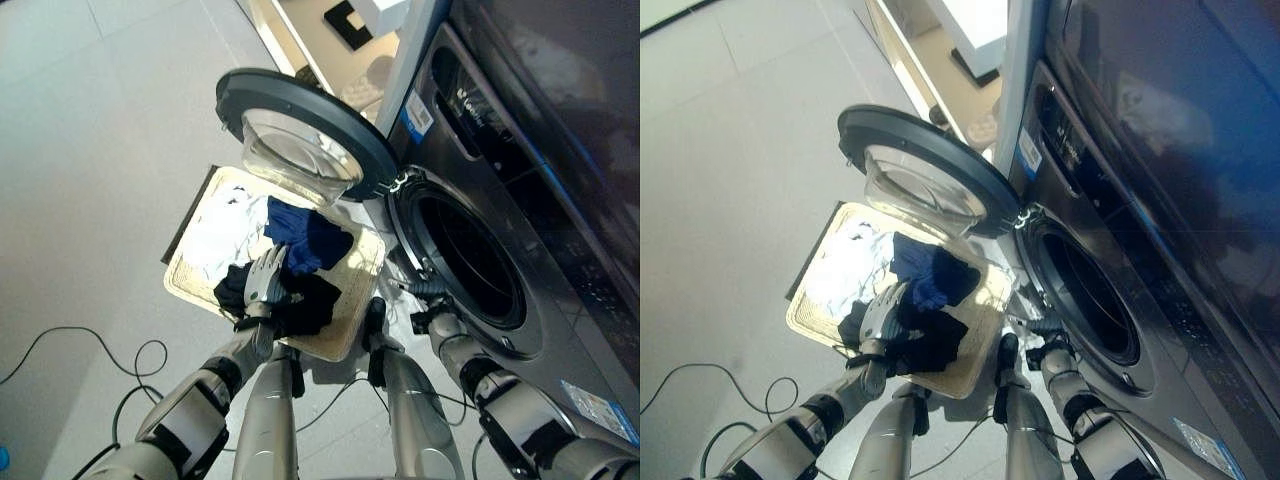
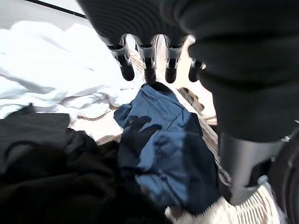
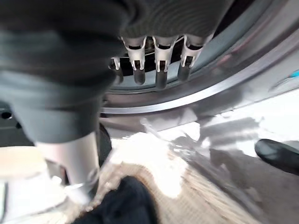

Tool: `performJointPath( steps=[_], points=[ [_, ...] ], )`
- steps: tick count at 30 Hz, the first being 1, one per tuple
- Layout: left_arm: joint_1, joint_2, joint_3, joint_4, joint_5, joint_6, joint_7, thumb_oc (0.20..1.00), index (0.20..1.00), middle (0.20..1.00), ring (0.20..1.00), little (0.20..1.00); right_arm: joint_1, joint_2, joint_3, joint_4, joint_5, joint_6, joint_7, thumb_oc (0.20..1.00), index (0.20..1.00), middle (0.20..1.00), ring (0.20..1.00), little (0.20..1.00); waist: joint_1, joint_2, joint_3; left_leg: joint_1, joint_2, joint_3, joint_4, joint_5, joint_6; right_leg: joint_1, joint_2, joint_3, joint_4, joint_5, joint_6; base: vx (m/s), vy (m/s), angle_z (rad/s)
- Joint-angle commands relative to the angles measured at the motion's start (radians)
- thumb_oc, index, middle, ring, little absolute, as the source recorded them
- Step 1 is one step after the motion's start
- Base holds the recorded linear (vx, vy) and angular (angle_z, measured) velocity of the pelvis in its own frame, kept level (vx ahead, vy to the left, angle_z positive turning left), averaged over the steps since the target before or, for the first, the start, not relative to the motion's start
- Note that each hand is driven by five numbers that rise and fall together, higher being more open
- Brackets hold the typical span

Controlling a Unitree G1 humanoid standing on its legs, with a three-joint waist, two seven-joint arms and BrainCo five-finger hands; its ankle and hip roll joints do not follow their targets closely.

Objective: Put the clothes into the washing machine.

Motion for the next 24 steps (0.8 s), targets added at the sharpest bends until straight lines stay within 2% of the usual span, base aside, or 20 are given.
performJointPath(
  steps=[1, 8, 14, 16, 21, 24],
  points=[
    [-0.064, -0.011, 0.024, -0.001, -0.034, 0.011, 0.049, 1.000, 1.000, 1.000, 1.000, 1.000, -0.016, -0.031, -0.011, -0.073, 0.075, -0.021, -0.036, 1.000, 1.000, 1.000, 1.000, 1.000, -0.002, 0.006, -0.034, -0.091, 0.011, 0.012, -0.009, 0.047, -0.057, -0.058, -0.030, -0.016, 0.153, -0.102, 0.108, -0.12, -0.044, 0.00],
    [-0.167, 0.010, 0.044, -0.012, -0.040, 0.030, 0.076, 1.000, 1.000, 1.000, 1.000, 1.000, -0.074, -0.043, -0.012, -0.100, 0.110, -0.053, -0.039, 1.000, 1.000, 1.000, 1.000, 1.000, -0.004, -0.011, -0.008, -0.192, 0.030, 0.011, 0.041, 0.051, -0.067, -0.146, -0.043, -0.028, 0.194, -0.099, 0.106, -0.07, -0.039, 0.01],
    [-0.254, 0.029, 0.066, -0.014, -0.073, 0.096, 0.111, 1.000, 1.000, 1.000, 1.000, 1.000, -0.106, -0.045, -0.006, -0.125, 0.140, -0.066, -0.049, 1.000, 1.000, 1.000, 1.000, 1.000, -0.008, -0.024, 0.003, -0.255, 0.033, 0.010, 0.055, 0.052, -0.072, -0.206, -0.046, -0.031, 0.200, -0.090, 0.108, -0.03, -0.006, -0.02],
    [-0.295, 0.042, 0.073, 0.004, -0.078, 0.145, 0.126, 1.000, 1.000, 1.000, 1.000, 1.000, -0.117, -0.048, -0.007, -0.131, 0.169, -0.075, -0.052, 1.000, 1.000, 1.000, 1.000, 1.000, -0.013, -0.030, 0.003, -0.290, 0.032, 0.003, 0.059, 0.059, -0.075, -0.237, -0.045, -0.028, 0.198, -0.080, 0.108, 0.00, 0.000, 0.00],
    [-0.350, 0.061, 0.055, 0.043, -0.078, 0.228, 0.092, 1.000, 1.000, 1.000, 1.000, 1.000, -0.135, -0.058, -0.003, -0.138, 0.200, -0.100, -0.056, 1.000, 1.000, 1.000, 1.000, 1.000, -0.021, -0.036, 0.003, -0.337, 0.035, 0.002, 0.057, 0.069, -0.081, -0.280, -0.042, -0.025, 0.195, -0.069, 0.108, 0.00, 0.003, -0.03],
    [-0.360, 0.063, 0.043, 0.048, -0.081, 0.251, 0.084, 1.000, 1.000, 1.000, 1.000, 1.000, -0.137, -0.059, -0.001, -0.145, 0.201, -0.102, -0.063, 1.000, 1.000, 1.000, 1.000, 1.000, -0.023, -0.036, 0.003, -0.347, 0.036, 0.002, 0.056, 0.072, -0.083, -0.290, -0.042, -0.025, 0.195, -0.067, 0.108, 0.00, 0.002, -0.02]
  ],
)
